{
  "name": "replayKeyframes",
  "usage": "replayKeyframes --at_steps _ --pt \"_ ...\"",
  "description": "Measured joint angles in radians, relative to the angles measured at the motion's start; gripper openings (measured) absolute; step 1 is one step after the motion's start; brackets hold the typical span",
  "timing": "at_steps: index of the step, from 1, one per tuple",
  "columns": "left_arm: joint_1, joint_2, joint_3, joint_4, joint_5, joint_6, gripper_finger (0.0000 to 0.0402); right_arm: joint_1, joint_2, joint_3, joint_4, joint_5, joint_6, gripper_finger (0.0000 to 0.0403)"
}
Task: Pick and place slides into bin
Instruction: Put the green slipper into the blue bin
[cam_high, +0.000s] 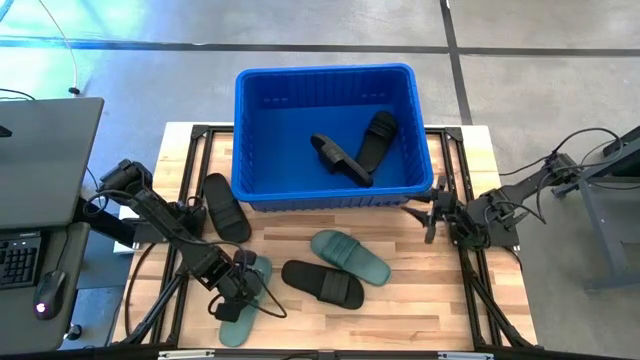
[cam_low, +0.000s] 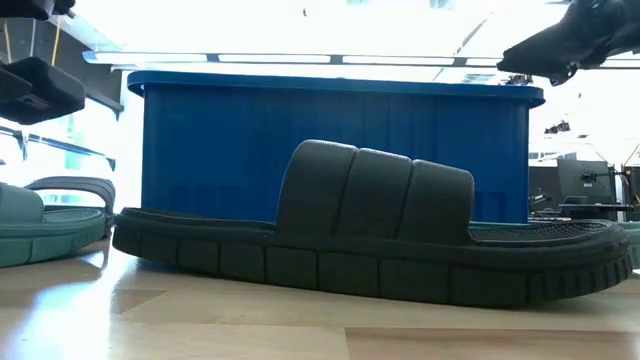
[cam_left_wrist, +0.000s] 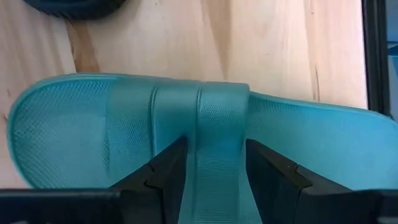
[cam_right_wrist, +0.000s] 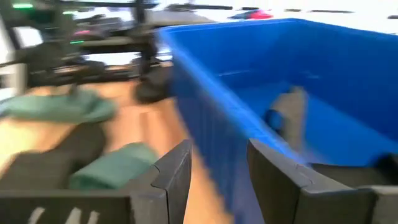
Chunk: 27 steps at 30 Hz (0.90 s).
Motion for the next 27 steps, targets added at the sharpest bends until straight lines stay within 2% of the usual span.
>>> replayKeyframes --at_steps 2,6,10,15,20,27 --pt "0.000 0.000 0.000 -0.001 0.013 -0.007 0.0150 0.000 0.000 0.000 -0.003 0.013 0.007 0.0146" --pt "0.000 0.000 0.003 -0.010 0.042 -0.053 0.0150 0.000 0.000 0.000 -0.005 -0.069 0.005 0.0146" --pt "0.000 0.000 0.039 -0.029 0.051 -0.084 0.0150 0.000 0.000 0.000 -0.005 -0.059 0.005 0.0145" --pt "-0.002 0.000 0.099 -0.080 0.006 -0.086 0.0150 0.000 0.000 0.000 -0.005 -0.059 0.005 0.0146" --pt "-0.001 0.006 0.100 -0.079 -0.003 -0.174 0.0150 0.000 0.000 0.000 -0.005 -0.059 0.005 0.0145" --pt "0.000 0.063 0.101 -0.065 0.076 -0.205 0.0150 0.000 0.000 0.000 -0.006 -0.072 0.005 0.0145"
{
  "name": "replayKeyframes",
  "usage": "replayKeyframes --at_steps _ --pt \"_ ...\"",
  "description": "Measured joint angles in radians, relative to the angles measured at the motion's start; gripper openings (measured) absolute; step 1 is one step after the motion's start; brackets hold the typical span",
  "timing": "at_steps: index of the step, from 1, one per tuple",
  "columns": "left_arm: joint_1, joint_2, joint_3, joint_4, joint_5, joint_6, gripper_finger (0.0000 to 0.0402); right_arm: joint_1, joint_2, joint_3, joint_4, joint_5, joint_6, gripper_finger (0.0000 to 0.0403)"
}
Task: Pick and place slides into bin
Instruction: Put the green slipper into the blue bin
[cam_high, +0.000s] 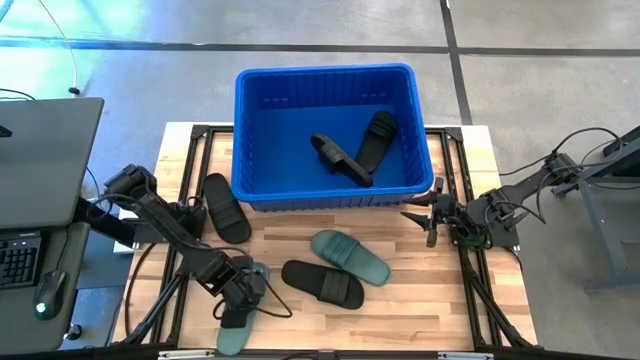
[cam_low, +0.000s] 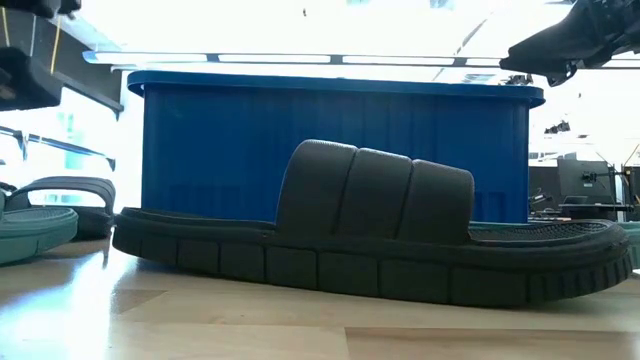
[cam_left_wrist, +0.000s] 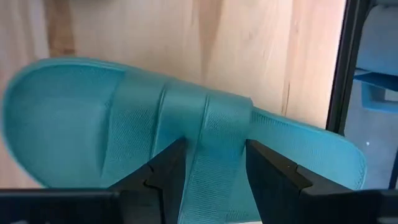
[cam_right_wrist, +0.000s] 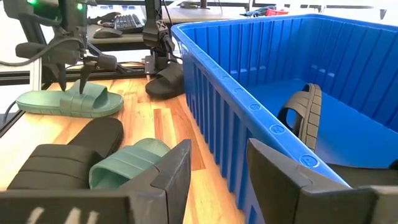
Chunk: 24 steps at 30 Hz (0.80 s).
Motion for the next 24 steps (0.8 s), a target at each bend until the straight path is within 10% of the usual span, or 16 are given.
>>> replayKeyframes --at_steps 24 --pt "0.000 0.060 0.000 -0.042 -0.327 -0.024 0.0150 0.000 0.000 0.000 -0.003 0.002 -0.026 0.0145"
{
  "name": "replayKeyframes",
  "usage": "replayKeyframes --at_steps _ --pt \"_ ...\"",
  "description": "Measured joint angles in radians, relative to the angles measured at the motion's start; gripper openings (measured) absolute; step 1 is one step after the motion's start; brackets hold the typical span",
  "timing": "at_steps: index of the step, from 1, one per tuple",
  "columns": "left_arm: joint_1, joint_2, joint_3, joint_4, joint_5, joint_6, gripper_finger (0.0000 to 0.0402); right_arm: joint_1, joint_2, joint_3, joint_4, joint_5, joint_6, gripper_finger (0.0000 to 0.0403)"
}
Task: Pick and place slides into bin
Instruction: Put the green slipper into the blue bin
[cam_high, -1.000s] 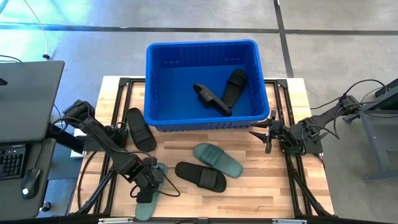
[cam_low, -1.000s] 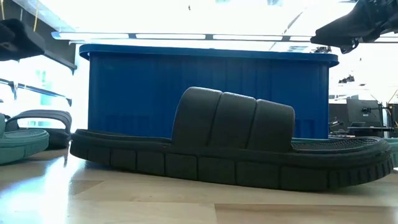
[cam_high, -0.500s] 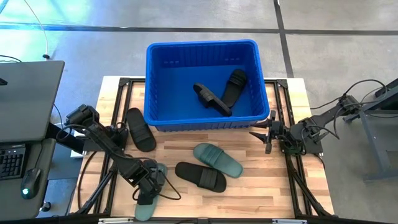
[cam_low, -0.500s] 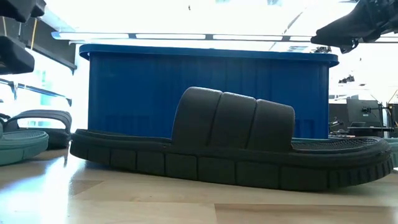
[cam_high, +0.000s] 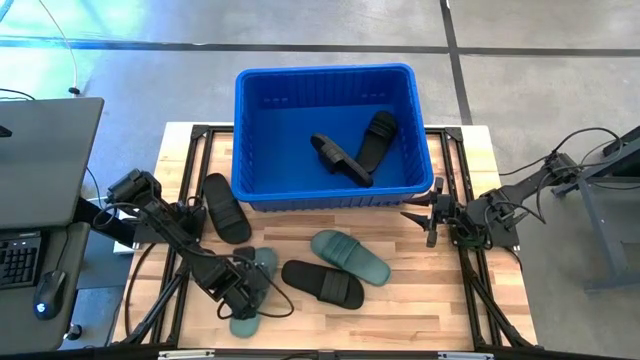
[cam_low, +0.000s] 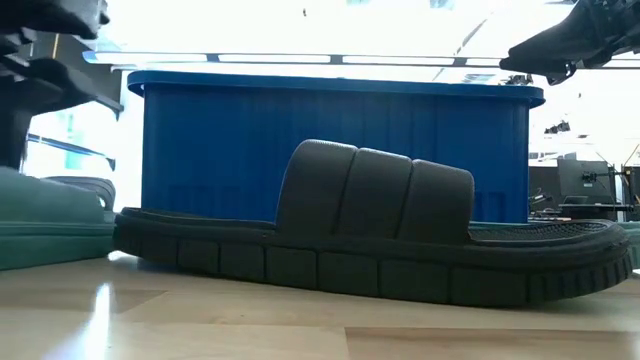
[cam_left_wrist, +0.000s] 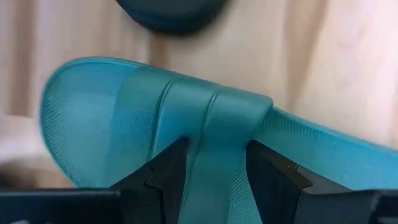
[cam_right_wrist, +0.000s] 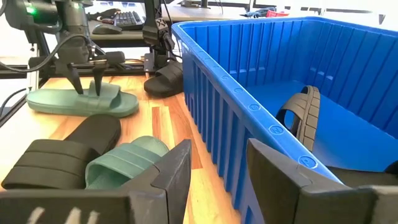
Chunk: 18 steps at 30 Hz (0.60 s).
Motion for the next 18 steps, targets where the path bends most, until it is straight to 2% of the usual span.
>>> replayKeyframes --at_steps 3,8,13,16,18 --pt "0.000 0.000 0.000 0.000 -0.077 0.004 0.0150 0.000 0.000 0.000 0.000 0.000 0.000 0.0147" --pt "0.000 0.000 -0.001 -0.002 -0.122 0.006 0.0150 0.000 0.000 0.000 0.000 0.000 0.000 0.0145" --pt "0.001 0.000 -0.001 -0.023 -0.230 0.007 0.0146 0.000 0.000 0.000 0.000 0.000 -0.015 0.0147" --pt "0.006 0.000 -0.005 -0.037 -0.249 0.007 0.0117 0.000 0.000 0.000 0.000 0.000 -0.015 0.0146" --pt "0.014 0.000 -0.006 -0.037 -0.242 0.007 0.0077 0.000 0.000 0.000 0.000 0.000 -0.017 0.0145"
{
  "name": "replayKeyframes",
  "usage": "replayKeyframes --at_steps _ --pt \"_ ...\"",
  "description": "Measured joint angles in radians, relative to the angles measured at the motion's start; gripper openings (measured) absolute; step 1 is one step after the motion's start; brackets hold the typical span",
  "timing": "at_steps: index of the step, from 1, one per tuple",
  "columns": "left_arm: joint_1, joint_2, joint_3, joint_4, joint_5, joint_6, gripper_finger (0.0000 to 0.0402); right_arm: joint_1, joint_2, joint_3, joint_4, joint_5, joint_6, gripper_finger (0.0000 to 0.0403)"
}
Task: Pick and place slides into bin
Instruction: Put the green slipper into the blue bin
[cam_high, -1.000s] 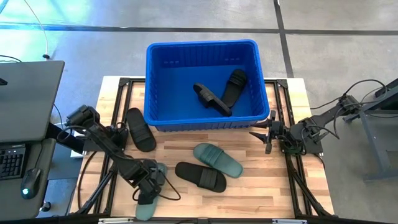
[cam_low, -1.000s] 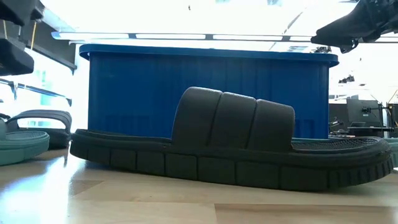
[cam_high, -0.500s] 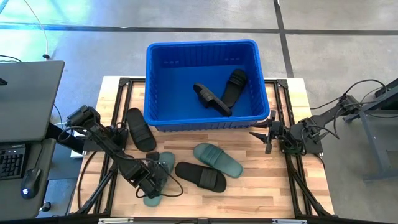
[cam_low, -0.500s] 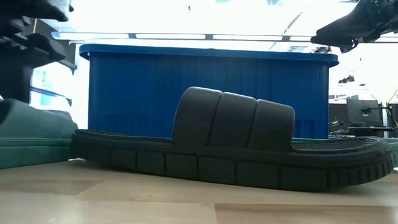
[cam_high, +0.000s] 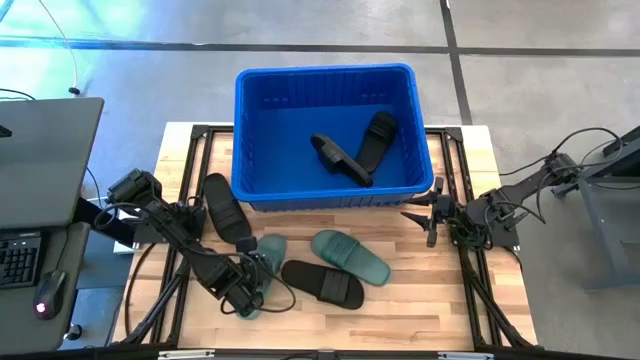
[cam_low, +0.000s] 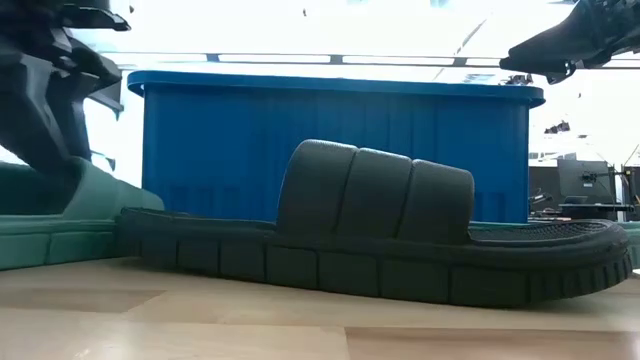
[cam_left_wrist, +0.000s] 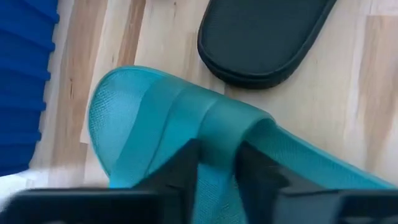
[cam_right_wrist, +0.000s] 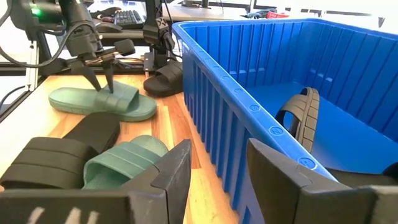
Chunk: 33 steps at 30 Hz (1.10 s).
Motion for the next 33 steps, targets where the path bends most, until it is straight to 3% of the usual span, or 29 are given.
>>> replayKeyframes --at_steps 3,10,17,25,33 --pt "0.006 0.000 0.000 0.002 0.007 0.010 0.0015 0.000 0.000 0.000 0.000 0.000 -0.002 0.0145" --pt "0.007 -0.001 0.050 0.019 0.094 0.026 0.0006 0.000 0.000 0.000 0.000 0.000 0.000 0.0145" --pt "0.001 -0.002 0.306 -0.060 0.180 0.214 0.0004 0.000 0.000 0.000 0.004 0.000 -0.001 0.0147" --pt "-0.021 -0.004 0.609 -0.430 -0.010 0.262 0.0002 0.000 0.000 0.000 0.005 0.000 -0.001 0.0146" --pt "-0.004 -0.004 0.836 -0.647 -0.184 0.399 0.0001 0.000 0.000 0.000 0.005 0.000 0.000 0.0145"
